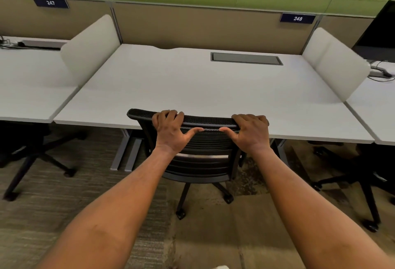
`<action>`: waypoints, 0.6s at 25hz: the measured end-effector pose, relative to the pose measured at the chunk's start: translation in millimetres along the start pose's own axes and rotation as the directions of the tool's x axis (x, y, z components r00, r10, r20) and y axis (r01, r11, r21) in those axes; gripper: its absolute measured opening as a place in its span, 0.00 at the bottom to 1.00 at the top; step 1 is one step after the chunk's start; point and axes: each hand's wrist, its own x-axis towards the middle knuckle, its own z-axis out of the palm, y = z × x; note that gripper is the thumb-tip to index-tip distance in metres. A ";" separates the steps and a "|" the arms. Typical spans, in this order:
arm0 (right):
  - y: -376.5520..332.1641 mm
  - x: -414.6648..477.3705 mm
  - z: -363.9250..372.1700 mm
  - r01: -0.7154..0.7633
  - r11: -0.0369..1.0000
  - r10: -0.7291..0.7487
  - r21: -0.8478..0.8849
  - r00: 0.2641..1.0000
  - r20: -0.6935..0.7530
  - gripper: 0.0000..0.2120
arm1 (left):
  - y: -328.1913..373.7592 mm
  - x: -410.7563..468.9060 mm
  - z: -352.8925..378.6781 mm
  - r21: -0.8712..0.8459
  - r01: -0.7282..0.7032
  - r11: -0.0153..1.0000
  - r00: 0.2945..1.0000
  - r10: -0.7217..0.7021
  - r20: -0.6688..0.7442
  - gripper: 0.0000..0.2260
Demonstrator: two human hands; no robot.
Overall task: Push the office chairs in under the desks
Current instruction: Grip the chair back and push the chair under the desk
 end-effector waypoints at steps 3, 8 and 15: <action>-2.5 1.3 -1.1 -0.012 1.000 0.013 -0.010 0.999 0.038 0.34 | -2.0 -0.1 -1.1 0.014 0.001 1.000 1.000 -0.001 0.010 0.33; -8.7 -1.1 -8.5 -0.049 0.999 0.049 0.007 0.994 0.093 0.35 | 1.5 -2.9 -6.0 0.072 0.030 0.997 0.999 -0.032 0.032 0.34; -24.0 -8.5 -18.2 -0.126 0.991 0.111 0.044 0.962 0.249 0.40 | 13.8 -18.4 -14.1 0.218 0.127 0.968 0.970 -0.168 0.178 0.41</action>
